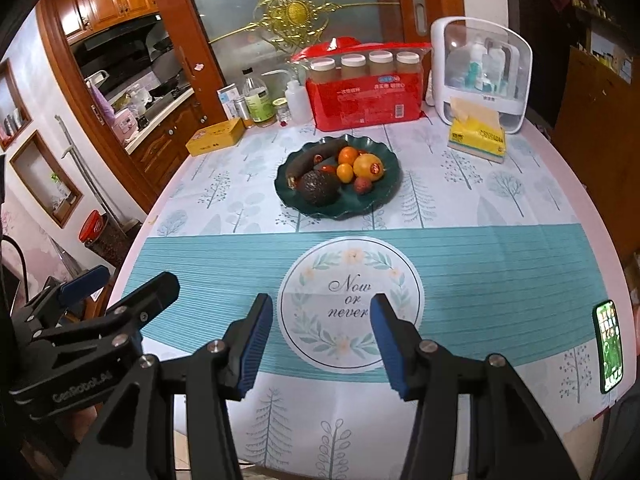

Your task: Organize fruits

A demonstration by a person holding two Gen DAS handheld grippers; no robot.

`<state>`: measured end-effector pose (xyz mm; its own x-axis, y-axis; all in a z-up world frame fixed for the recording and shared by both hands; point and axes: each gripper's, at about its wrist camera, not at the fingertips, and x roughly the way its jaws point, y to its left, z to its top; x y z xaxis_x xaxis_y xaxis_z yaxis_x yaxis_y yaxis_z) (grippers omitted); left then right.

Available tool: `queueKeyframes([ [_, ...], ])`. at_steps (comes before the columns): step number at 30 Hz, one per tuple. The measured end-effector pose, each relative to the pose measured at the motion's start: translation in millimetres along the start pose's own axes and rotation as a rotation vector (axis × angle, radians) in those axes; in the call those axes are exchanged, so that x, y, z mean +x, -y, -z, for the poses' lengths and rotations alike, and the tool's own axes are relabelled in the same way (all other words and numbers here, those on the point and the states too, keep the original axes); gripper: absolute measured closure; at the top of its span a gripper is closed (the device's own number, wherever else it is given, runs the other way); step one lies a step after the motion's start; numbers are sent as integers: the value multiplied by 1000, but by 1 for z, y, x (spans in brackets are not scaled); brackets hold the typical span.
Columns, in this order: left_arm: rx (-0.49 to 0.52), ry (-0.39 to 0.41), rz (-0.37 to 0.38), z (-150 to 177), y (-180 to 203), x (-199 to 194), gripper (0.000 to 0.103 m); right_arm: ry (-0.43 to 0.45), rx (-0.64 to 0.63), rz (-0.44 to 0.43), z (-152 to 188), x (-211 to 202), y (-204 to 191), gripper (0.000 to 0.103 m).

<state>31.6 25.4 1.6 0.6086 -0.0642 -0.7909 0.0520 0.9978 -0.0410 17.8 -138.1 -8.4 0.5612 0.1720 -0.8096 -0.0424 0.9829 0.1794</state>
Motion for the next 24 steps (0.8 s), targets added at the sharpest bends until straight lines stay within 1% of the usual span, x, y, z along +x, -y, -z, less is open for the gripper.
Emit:
queueKeyframes([
  [8,-1,-18,11,0,1,4,4,-4,4,20,2,1,1,52],
  [24,-7,-34,21,1,4,11,4,-14,5,26,1,3,2,52],
])
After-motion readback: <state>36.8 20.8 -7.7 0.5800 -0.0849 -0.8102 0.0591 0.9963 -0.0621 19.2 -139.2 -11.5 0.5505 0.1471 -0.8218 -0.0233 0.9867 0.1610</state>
